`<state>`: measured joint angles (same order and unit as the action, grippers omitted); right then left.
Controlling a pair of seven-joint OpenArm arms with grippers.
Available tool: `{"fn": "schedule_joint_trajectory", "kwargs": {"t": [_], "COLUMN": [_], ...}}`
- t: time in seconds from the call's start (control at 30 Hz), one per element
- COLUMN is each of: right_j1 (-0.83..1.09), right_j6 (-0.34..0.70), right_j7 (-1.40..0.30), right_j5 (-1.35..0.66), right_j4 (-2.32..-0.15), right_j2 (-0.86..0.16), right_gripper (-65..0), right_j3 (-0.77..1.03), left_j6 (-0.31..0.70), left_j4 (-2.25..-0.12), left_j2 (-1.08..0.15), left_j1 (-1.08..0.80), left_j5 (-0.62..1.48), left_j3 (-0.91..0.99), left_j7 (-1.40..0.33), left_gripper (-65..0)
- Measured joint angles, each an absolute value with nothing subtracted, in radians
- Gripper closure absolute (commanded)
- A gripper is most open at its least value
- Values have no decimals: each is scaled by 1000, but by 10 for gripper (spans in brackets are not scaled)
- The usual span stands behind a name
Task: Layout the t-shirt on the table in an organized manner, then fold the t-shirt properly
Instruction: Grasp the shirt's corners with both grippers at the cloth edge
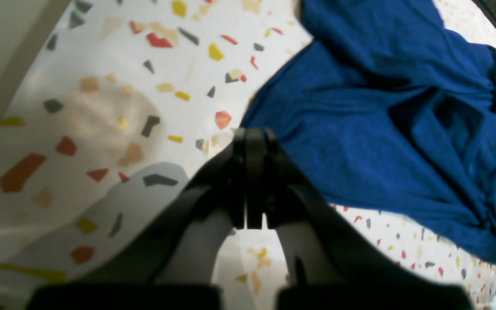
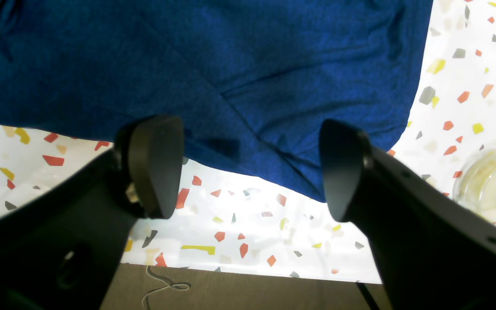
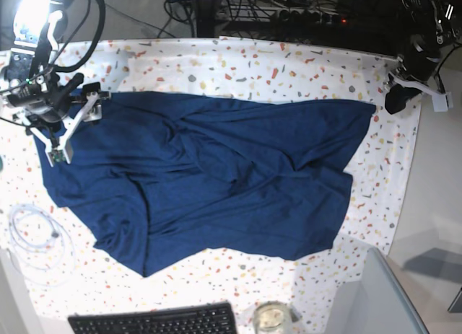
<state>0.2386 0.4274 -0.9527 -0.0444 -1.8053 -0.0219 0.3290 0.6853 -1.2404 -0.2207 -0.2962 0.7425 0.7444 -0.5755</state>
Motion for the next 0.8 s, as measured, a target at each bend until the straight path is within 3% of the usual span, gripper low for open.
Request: {"fn": "schedule_joint_trajectory", "kwargs": {"t": [0.07, 0.1, 0.27, 0.33, 0.37, 0.47, 0.7, 0.8], "right_j1": [239, 239, 239, 239, 239, 239, 239, 239], "right_j6": [427, 427, 427, 427, 427, 427, 427, 427], "right_j7": [-953, -953, -953, -953, -953, -953, -953, -953], "right_j5": [-44, -44, -44, -44, -44, -44, -44, -44], "right_j4": [-1805, -1805, -1805, -1805, -1804, -1804, -1804, -1804], "right_j2": [-22, -22, -22, -22, -22, -22, -22, -22], "right_gripper": [-461, -461, -461, -461, -461, -461, -461, -461], "right_j3": [329, 329, 329, 329, 329, 329, 329, 330], "left_j6": [685, 686, 685, 685, 686, 686, 689, 688], "left_j4": [-1240, -1240, -1238, -1213, -1197, -1156, -1058, -1058], "left_j2": [-219, -219, -219, -219, -219, -219, -200, -195], "left_j1": [-287, -285, -299, -294, -289, -271, -213, -215], "left_j5": [743, 743, 751, 759, 755, 753, 759, 764], "left_j3": [743, 743, 746, 743, 743, 743, 741, 699], "left_j7": [-575, -576, -573, -572, -572, -575, -557, -532], "left_gripper": [0, -51, -508, -625, -650, -635, -528, -525]}}
